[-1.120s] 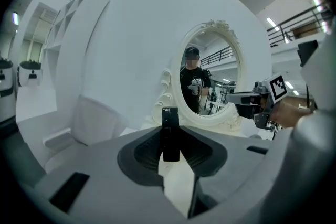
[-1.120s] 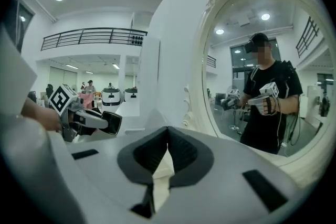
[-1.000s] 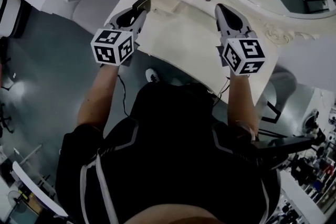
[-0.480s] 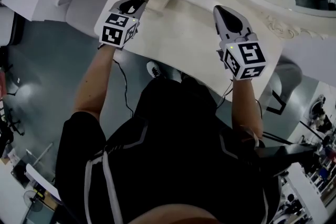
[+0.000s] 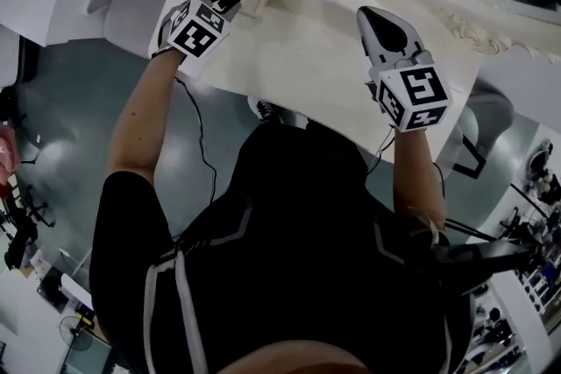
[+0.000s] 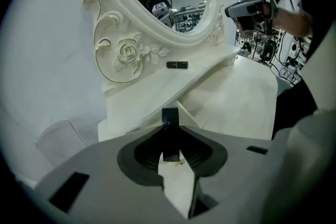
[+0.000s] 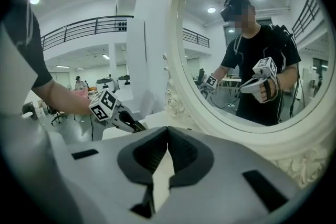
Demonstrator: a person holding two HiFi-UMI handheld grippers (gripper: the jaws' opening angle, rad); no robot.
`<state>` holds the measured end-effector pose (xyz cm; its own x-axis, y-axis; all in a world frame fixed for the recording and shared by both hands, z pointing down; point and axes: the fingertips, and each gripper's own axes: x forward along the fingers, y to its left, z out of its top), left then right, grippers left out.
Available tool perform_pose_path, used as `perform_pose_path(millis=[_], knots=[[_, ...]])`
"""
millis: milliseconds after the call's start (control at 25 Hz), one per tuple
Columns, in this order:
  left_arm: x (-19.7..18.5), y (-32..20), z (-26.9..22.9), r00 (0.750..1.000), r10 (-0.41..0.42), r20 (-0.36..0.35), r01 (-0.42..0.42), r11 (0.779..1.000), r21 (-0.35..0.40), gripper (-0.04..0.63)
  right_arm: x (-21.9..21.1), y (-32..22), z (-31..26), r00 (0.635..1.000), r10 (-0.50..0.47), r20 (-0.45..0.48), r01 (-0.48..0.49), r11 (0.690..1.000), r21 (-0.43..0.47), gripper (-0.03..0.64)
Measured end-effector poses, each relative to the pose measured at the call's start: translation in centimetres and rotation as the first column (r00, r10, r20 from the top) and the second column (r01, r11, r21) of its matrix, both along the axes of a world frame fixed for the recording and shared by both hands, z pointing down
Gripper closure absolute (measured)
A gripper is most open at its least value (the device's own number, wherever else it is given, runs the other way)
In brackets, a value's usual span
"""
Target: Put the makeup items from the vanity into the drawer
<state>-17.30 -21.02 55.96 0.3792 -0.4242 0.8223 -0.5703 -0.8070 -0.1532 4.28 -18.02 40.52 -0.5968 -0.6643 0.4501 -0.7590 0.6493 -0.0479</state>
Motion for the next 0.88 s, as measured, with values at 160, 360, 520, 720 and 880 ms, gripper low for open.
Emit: perform_pose_path(millis=[160, 360, 520, 720, 880], knots=[[-0.1, -0.7, 1.2, 0.993, 0.081, 0.086, -0.080, 0.997, -0.013, 0.500, 0.4, -0.1, 0.3, 1.000, 0.015, 0.009, -0.015, 1.000, -0.012, 0.612], [0.3, -1.0, 2.2, 0.964, 0.201, 0.175, -0.196, 0.980, -0.047, 0.500, 1.7, -0.8, -0.3, 0.998, 0.059, 0.020, -0.059, 0.998, 0.005, 0.612], [0.8, -1.4, 2.9, 0.942, 0.267, 0.203, -0.253, 0.963, -0.094, 0.499, 2.3, -1.1, -0.2, 0.997, 0.072, 0.020, -0.072, 0.997, 0.001, 0.612], [1.0, -1.9, 3.5, 0.911, 0.355, 0.213, -0.325, 0.932, -0.161, 0.500, 2.5, -1.1, 0.2, 0.996, 0.084, 0.032, -0.083, 0.996, -0.014, 0.612], [0.8, -2.1, 4.3, 0.892, 0.386, 0.234, -0.347, 0.918, -0.191, 0.499, 2.7, -1.2, 0.5, 0.996, 0.091, 0.024, -0.091, 0.996, -0.021, 0.612]])
